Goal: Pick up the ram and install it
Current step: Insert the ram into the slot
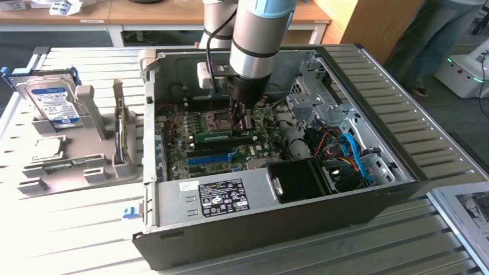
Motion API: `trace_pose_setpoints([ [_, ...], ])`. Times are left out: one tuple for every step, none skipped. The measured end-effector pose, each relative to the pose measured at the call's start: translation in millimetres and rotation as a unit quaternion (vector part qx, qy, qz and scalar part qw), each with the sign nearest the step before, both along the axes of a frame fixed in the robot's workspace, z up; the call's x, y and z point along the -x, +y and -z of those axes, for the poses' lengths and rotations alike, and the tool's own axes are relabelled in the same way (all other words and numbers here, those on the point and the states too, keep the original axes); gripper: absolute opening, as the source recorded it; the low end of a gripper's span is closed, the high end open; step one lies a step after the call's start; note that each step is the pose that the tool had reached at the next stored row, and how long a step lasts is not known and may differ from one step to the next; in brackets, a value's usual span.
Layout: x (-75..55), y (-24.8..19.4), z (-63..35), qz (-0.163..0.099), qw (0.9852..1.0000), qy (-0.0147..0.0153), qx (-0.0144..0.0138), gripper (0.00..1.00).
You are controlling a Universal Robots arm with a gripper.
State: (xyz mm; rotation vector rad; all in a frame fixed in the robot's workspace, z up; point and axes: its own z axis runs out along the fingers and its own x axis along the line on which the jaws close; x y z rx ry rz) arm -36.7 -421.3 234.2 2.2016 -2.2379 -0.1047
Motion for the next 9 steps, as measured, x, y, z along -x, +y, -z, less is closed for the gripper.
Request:
trace_pose_setpoints([
  [0.0,-0.2,0.0,0.000,1.0000,0.0000,0.0000,0.12],
  [0.0,-0.5,0.0,0.000,1.0000,0.0000,0.0000,0.12],
  [0.0,-0.6,0.0,0.000,1.0000,0.0000,0.0000,0.12],
  [0.0,-0.9,0.0,0.000,1.0000,0.0000,0.0000,0.12],
  [0.0,-1.0,0.0,0.000,1.0000,0.0000,0.0000,0.12],
  [0.0,-1.0,0.0,0.000,1.0000,0.0000,0.0000,0.12],
  [0.0,-1.0,0.1,0.000,1.0000,0.0000,0.0000,0.12],
  [0.0,-1.0,0.3,0.000,1.0000,0.0000,0.0000,0.12],
  [0.0,-1.0,0.7,0.000,1.0000,0.0000,0.0000,0.12],
])
